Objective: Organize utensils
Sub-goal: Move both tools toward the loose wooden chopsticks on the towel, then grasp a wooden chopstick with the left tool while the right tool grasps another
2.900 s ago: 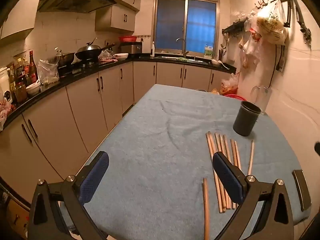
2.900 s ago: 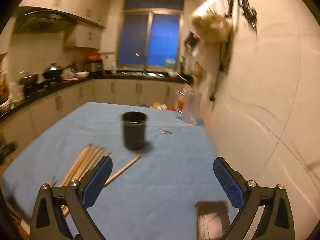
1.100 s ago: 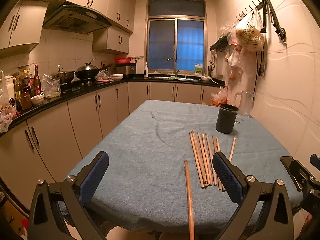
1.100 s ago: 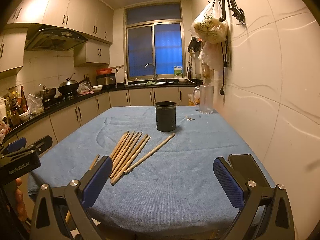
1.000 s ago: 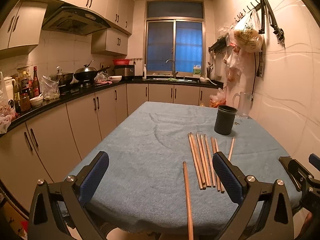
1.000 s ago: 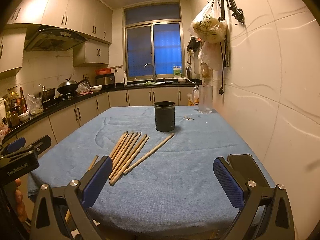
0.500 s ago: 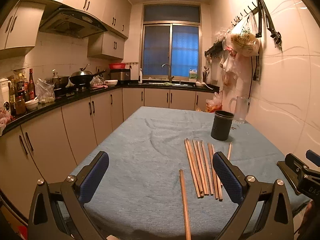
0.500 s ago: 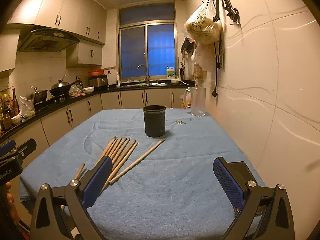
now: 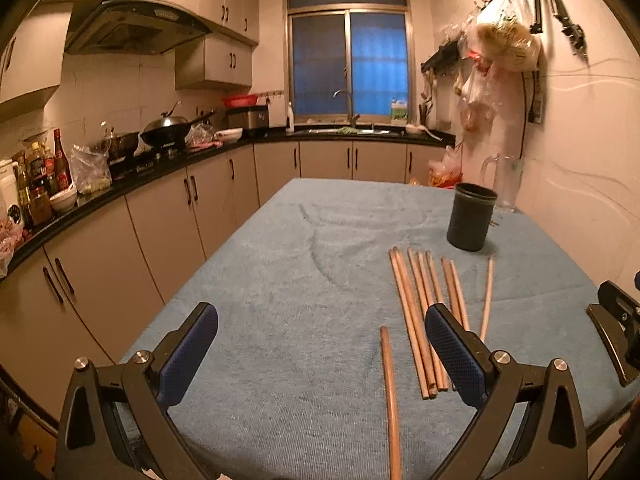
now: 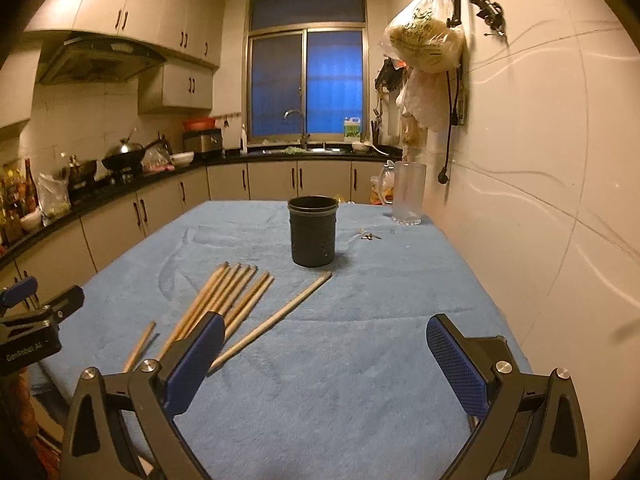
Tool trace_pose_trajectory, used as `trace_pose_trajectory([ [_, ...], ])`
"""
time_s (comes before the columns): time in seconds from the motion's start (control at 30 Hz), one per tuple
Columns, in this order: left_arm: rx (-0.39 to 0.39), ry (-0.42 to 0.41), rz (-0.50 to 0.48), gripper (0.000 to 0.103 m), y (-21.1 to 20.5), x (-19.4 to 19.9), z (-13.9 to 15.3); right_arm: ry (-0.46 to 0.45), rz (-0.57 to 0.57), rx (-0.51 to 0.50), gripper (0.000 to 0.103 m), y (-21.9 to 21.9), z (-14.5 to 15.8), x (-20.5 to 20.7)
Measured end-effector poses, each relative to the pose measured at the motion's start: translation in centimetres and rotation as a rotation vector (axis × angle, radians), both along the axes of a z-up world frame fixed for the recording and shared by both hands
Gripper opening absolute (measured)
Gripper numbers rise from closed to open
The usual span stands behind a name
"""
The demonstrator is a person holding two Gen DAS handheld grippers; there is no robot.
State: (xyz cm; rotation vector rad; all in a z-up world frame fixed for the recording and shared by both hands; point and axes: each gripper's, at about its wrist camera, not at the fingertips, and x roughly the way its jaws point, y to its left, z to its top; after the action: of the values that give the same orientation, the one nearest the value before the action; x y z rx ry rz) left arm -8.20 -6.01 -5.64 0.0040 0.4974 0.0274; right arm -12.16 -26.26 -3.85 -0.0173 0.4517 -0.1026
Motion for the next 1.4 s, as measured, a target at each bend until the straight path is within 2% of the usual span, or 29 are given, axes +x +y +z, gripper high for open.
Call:
trace_pose_trajectory([
  [0.13,-0.095,0.075,-0.016,0.103,0.8,1.5,-0.9,0.027,0.012,-0.031,0.102,-0.2,0.1,1.6],
  [0.2,-0.085,0.106,-0.026,0.103,0.7,2.1,-1.2,0.076,0.052,-0.033,0.102,-0.4,-0.1,2.8],
  [0.27,-0.013,0.123,-0.015,0.103,0.2,2.6,-1.2,0.131,0.030,-0.059,0.102,-0.6,-0.6,4.0],
  [0.3,0.073,0.135,-0.004,0.103,-0.4,3.1,-1.2,0.134,0.018,-0.061,0.102,-0.7,-0.7,4.3],
  [0.37,0.140,0.129,0.016,0.103,-0.9,3.6,-1.2,0.145,-0.015,-0.063,0.102,-1.2,-0.7,5.0],
  [0.4,0.134,0.131,0.009,0.103,-0.7,3.7,-1.1,0.149,-0.015,-0.055,0.102,-1.4,-0.6,5.3],
  [0.47,0.048,0.195,-0.045,0.103,-0.1,5.0,-1.1,0.166,-0.017,-0.050,0.102,-1.8,-0.5,6.1],
  [0.6,-0.096,0.338,-0.116,0.101,0.6,7.8,-1.4,0.243,0.016,0.090,0.100,-3.3,-0.5,8.4],
  [0.7,-0.167,0.428,-0.186,0.081,-0.1,9.3,-1.7,0.302,0.033,0.160,0.095,-4.0,-0.7,10.5],
  [0.77,-0.199,0.480,-0.235,0.076,-0.7,9.7,-2.0,0.331,0.031,0.184,0.092,-4.3,-1.0,11.6],
  [0.83,-0.188,0.506,-0.265,0.075,-1.1,9.8,-2.1,0.357,0.043,0.225,0.090,-4.6,-1.2,12.4],
  [0.97,-0.118,0.542,-0.282,0.051,-1.8,10.1,-2.6,0.371,0.054,0.239,0.090,-4.3,-1.3,13.2],
  [1.0,-0.104,0.552,-0.290,0.048,-2.0,10.3,-2.8,0.376,0.056,0.244,0.090,-4.2,-1.3,13.4],
  [1.27,-0.064,0.591,-0.353,0.048,-3.0,9.5,-3.6,0.400,0.055,0.255,0.089,-3.9,-1.9,14.2],
  [1.4,-0.043,0.624,-0.351,0.032,-3.2,10.0,-4.9,0.404,0.054,0.249,0.090,-3.8,-2.0,14.7],
])
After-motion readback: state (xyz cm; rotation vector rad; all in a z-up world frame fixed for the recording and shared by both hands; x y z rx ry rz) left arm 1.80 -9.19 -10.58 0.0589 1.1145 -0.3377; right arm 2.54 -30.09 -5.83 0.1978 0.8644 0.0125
